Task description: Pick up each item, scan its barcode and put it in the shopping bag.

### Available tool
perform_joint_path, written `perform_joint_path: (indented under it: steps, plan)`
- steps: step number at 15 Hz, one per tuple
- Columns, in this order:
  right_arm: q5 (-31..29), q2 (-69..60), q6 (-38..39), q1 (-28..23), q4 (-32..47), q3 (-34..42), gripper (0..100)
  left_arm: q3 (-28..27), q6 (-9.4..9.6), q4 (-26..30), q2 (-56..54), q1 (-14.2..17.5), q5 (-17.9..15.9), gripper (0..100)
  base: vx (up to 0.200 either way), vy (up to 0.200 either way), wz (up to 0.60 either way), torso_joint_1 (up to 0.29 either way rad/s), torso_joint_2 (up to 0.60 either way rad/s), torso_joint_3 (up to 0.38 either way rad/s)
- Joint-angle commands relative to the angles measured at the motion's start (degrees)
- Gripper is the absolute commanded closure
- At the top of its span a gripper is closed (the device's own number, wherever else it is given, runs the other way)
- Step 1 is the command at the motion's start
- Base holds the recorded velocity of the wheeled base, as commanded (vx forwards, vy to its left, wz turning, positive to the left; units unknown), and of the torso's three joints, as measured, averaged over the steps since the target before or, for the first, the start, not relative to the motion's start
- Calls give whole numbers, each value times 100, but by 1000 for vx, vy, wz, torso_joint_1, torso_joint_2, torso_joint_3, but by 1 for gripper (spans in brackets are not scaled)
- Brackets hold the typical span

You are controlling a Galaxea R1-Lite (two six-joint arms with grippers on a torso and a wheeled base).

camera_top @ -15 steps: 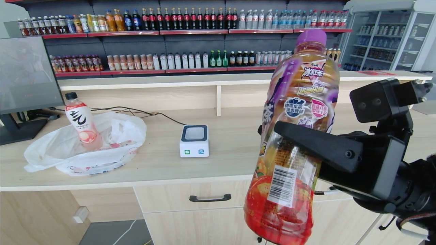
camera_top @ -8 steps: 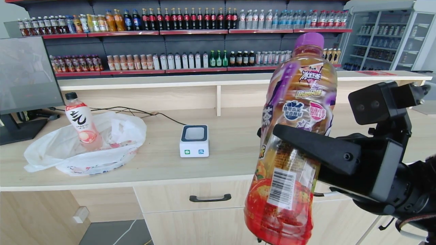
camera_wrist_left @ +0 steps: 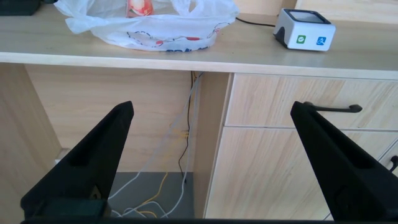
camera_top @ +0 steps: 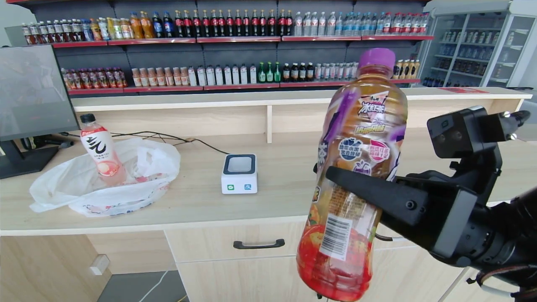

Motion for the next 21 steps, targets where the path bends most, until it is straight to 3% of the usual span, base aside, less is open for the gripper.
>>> perform_joint_path:
  steps: [1,3,6,11,18,21]
  plan:
    - [2,184,-294,-49,-8,19,100,0,-1,0,-2,0,0,0,0,0,0,0,0,0]
    - [2,518,-1243,-348,-8,-42,100,0,-1,0,-2,0,0,0,0,0,0,0,0,0]
    - [-129,597,-2087,-603,-8,116,100,0,-1,0,-2,0,0,0,0,0,0,0,0,0]
    - [-1465,588,-3985,-620,-8,696,100,0,-1,0,-2,0,0,0,0,0,0,0,0,0]
    - [-1685,729,-4319,-717,-8,590,100,0,-10,0,-2,0,0,0,0,0,0,0,0,0]
    - [-1685,694,-4337,-717,-8,608,100,0,-1,0,-2,0,0,0,-200,0,0,2,4,4]
